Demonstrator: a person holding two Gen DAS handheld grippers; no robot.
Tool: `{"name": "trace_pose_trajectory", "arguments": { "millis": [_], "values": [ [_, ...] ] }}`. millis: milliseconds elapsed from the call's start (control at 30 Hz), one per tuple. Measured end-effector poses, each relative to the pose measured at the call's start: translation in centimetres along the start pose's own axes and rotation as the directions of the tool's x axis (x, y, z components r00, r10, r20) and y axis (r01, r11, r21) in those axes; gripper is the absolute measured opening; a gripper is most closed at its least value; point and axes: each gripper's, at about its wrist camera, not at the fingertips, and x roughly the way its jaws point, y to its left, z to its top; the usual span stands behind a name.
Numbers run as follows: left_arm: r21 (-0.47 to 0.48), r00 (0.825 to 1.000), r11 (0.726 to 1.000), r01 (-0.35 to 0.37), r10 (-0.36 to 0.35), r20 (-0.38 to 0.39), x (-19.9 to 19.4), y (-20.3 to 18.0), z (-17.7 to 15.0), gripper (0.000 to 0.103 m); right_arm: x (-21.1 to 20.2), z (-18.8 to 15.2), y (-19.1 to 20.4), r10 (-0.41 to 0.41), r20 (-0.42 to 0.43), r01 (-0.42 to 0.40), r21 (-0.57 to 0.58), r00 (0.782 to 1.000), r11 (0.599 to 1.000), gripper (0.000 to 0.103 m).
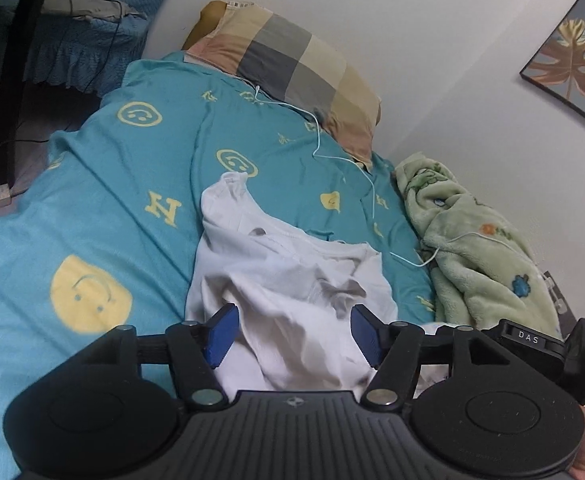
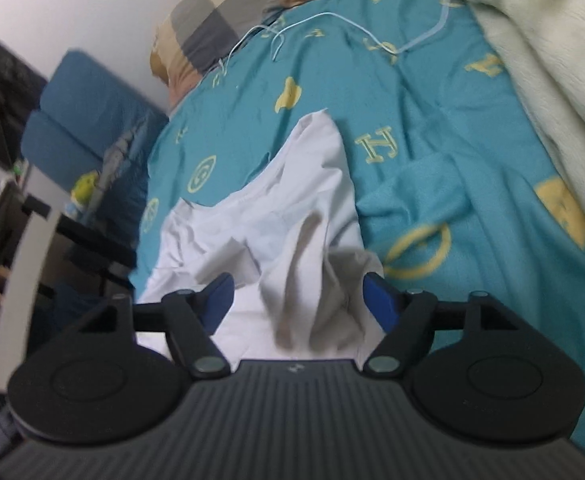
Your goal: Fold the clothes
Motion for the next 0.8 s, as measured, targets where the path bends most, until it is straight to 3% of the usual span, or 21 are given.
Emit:
{"name": "trace_pose_trajectory", "arguments": {
  "millis": [100,233,367,600,733,800],
  "values": [
    [0.017,0.999,1.0,0.017,-0.016,-0.031,-2.6,-1.1,-1.7,0.068,-2.0,-1.6,0.3,-0.025,0.008,0.025,0.003,1.0,1.0,0.074],
    [0.067,0.997,0.998,-0.011,0.016,-0.069,-5.2,-2.5,-4.5,0.068,-4.9,-3.7,0.0,-0.053,0.016,0.053,0.023,0.998,0.998,0.074],
    [0.089,0.994,0.996,-0.004,0.014,-0.11,-7.0,-3.3,-7.2,0.068,-7.3,-5.9,-2.8,-0.005,0.016,0.001,0.221,1.0,0.975,0.074],
    [0.211,0.979,0.971,-0.11,0.142,-0.144,-5.3,-4.2,-9.1,0.064,-7.1,-9.2,-5.7,0.062,-0.047,-0.034,0.459,0.997,0.888,0.074],
    [0.208,0.975,0.972,-0.112,0.148,-0.165,-4.0,-3.9,-9.1,0.047,-5.5,-9.6,-6.8,0.068,-0.091,-0.01,0.525,0.993,0.851,0.074],
    [0.189,0.977,0.976,-0.107,0.139,-0.164,-3.8,-3.7,-9.0,0.033,-4.7,-9.6,-7.2,0.056,-0.099,0.006,0.537,0.994,0.843,0.074]
  ]
}}
